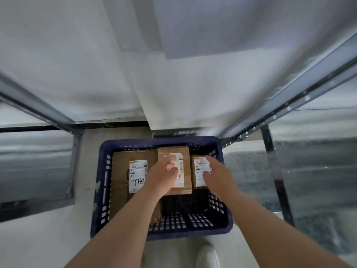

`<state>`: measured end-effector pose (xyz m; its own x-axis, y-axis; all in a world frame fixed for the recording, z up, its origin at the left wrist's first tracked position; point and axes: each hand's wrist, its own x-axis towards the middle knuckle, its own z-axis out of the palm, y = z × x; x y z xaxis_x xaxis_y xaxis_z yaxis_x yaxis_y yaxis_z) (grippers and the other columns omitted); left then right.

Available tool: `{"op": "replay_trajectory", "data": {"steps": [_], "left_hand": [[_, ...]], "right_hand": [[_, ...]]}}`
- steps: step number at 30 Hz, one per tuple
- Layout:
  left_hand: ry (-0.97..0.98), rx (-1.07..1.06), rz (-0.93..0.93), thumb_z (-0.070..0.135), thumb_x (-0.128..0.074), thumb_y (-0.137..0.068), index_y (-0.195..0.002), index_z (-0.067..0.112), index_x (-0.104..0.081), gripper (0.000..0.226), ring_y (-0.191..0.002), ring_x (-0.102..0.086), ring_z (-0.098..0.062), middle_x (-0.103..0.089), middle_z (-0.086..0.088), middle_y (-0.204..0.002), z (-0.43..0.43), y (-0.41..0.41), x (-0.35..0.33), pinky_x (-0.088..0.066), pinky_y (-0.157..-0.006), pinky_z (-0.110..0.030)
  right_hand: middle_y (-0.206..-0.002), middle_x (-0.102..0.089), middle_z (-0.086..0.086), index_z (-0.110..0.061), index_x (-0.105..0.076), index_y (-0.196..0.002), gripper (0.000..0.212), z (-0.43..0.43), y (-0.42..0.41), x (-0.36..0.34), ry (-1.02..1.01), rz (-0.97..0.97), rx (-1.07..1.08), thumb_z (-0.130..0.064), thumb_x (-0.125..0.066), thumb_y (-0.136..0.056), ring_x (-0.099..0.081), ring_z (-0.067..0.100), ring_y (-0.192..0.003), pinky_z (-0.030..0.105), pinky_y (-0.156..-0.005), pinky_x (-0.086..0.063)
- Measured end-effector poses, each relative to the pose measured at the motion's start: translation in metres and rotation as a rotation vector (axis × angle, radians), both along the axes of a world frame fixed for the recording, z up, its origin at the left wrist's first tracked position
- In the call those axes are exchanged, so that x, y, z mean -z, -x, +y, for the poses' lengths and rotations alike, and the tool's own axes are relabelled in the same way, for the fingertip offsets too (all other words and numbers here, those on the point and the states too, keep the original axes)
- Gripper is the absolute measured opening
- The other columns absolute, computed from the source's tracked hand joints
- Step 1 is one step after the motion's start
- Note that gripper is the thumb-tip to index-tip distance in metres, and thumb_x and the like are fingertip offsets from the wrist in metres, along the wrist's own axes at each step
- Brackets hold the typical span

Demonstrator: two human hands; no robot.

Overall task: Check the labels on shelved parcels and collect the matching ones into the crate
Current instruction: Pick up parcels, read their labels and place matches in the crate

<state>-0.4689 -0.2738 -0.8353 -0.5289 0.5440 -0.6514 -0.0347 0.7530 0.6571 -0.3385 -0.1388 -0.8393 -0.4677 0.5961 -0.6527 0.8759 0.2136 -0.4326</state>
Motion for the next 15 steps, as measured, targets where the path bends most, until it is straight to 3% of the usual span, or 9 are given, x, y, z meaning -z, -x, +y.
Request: {"op": "replay_trajectory", "data": {"steps": [2,4,6,8,11,12,14,15], "left_hand": [[-0.013,0.0,0.042,0.022,-0.049,-0.106,-0.149,0.028,-0.049,0.043,-0.078,-0.061,0.004,-0.061,0.003,-0.143,-0.005,0.011,-0.045,-0.048,-0.052,-0.008],[-0.039,-0.001,0.094,0.022,-0.049,-0.107,-0.147,0.026,-0.052,0.04,-0.066,-0.051,0.005,-0.062,0.004,-0.141,-0.008,0.021,-0.086,-0.043,-0.047,-0.003],[-0.072,-0.023,0.13,0.021,-0.049,-0.107,-0.146,0.026,-0.052,0.039,-0.063,-0.048,0.003,-0.062,0.002,-0.142,-0.011,0.033,-0.14,-0.044,-0.044,-0.007],[-0.137,-0.048,0.159,0.021,-0.049,-0.107,-0.145,0.028,-0.053,0.039,-0.072,-0.051,0.001,-0.062,0.003,-0.143,-0.015,0.042,-0.198,-0.046,-0.055,-0.01],[-0.232,-0.088,0.24,0.019,-0.052,-0.106,-0.139,0.028,-0.059,0.035,-0.108,-0.058,-0.006,-0.066,0.008,-0.135,-0.021,0.051,-0.288,-0.045,-0.092,-0.02],[-0.252,-0.088,0.269,0.018,-0.053,-0.106,-0.135,0.026,-0.062,0.032,-0.108,-0.06,-0.005,-0.067,0.009,-0.131,-0.023,0.054,-0.313,-0.044,-0.095,-0.018],[-0.31,-0.078,0.32,0.014,-0.055,-0.104,-0.123,0.024,-0.067,0.025,-0.096,-0.065,-0.003,-0.072,0.003,-0.126,-0.025,0.057,-0.365,-0.045,-0.083,-0.01],[-0.349,-0.096,0.314,0.013,-0.057,-0.102,-0.119,0.027,-0.068,0.024,-0.092,-0.067,-0.008,-0.074,-0.002,-0.121,-0.027,0.056,-0.392,-0.047,-0.077,-0.013]], "right_hand": [[-0.151,-0.057,0.006,-0.025,-0.045,-0.156,0.056,0.004,0.01,-0.054,-0.008,0.091,0.053,-0.012,-0.053,-0.103,-0.058,0.025,-0.132,0.037,-0.111,-0.046],[-0.147,-0.06,0.004,-0.024,-0.051,-0.152,0.052,0.005,0.02,-0.106,-0.017,0.19,0.095,-0.01,-0.054,-0.103,-0.064,0.02,-0.117,0.031,-0.102,-0.055],[-0.142,-0.062,0.0,-0.026,-0.054,-0.149,0.049,0.004,0.027,-0.163,-0.031,0.263,0.121,-0.009,-0.054,-0.103,-0.065,0.009,-0.097,0.009,-0.073,-0.052],[-0.141,-0.063,-0.004,-0.028,-0.055,-0.147,0.047,0.001,0.031,-0.217,-0.025,0.343,0.155,-0.01,-0.054,-0.103,-0.059,-0.002,-0.09,0.003,-0.06,-0.042],[-0.139,-0.063,-0.007,-0.03,-0.059,-0.143,0.045,-0.008,0.032,-0.298,-0.023,0.466,0.216,-0.011,-0.055,-0.102,-0.056,-0.008,-0.094,-0.001,-0.061,-0.042],[-0.138,-0.064,-0.007,-0.031,-0.059,-0.142,0.044,-0.012,0.031,-0.323,-0.039,0.5,0.224,-0.012,-0.055,-0.102,-0.059,-0.004,-0.098,-0.001,-0.063,-0.041],[-0.137,-0.064,-0.009,-0.032,-0.059,-0.142,0.043,-0.021,0.025,-0.375,-0.084,0.558,0.231,-0.013,-0.055,-0.103,-0.06,0.004,-0.107,0.003,-0.072,-0.039],[-0.136,-0.065,-0.01,-0.032,-0.059,-0.142,0.043,-0.026,0.021,-0.402,-0.105,0.59,0.231,-0.014,-0.055,-0.103,-0.06,0.005,-0.11,0.006,-0.076,-0.04]]}}
